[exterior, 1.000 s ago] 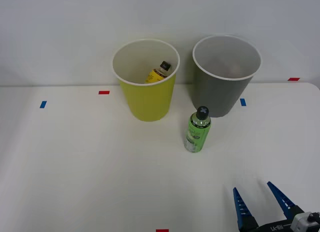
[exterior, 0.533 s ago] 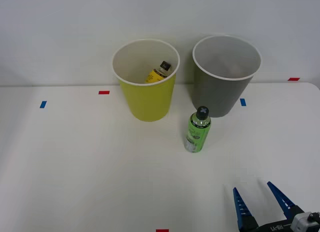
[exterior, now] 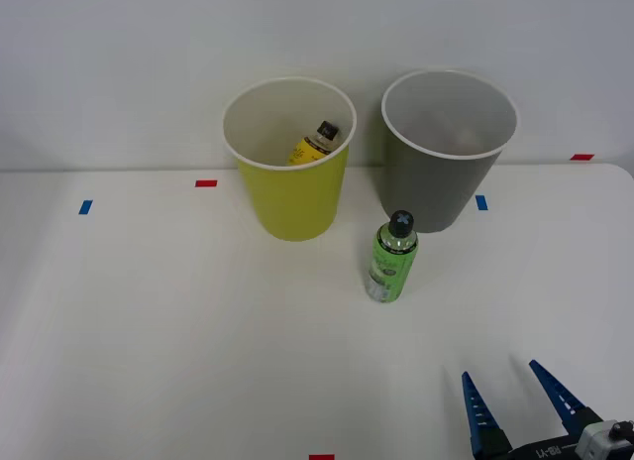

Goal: Put cans in the gray bin, plastic bottles in the light green bin

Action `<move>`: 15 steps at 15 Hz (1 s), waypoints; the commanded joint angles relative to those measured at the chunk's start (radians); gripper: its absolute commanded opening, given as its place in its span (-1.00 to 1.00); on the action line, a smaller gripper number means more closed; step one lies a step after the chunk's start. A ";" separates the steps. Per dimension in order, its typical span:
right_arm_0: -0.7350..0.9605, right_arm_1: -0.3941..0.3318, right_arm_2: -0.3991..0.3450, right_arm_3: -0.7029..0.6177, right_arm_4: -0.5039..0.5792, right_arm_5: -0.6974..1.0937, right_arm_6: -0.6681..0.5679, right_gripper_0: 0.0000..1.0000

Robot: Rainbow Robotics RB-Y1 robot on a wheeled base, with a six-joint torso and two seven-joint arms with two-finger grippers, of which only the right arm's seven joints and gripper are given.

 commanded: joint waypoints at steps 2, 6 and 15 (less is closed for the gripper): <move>0.000 0.000 0.000 0.000 0.000 0.000 0.000 1.00; 0.000 0.000 0.000 0.000 0.000 0.000 0.000 1.00; 0.000 0.000 0.000 0.000 0.000 0.000 0.000 1.00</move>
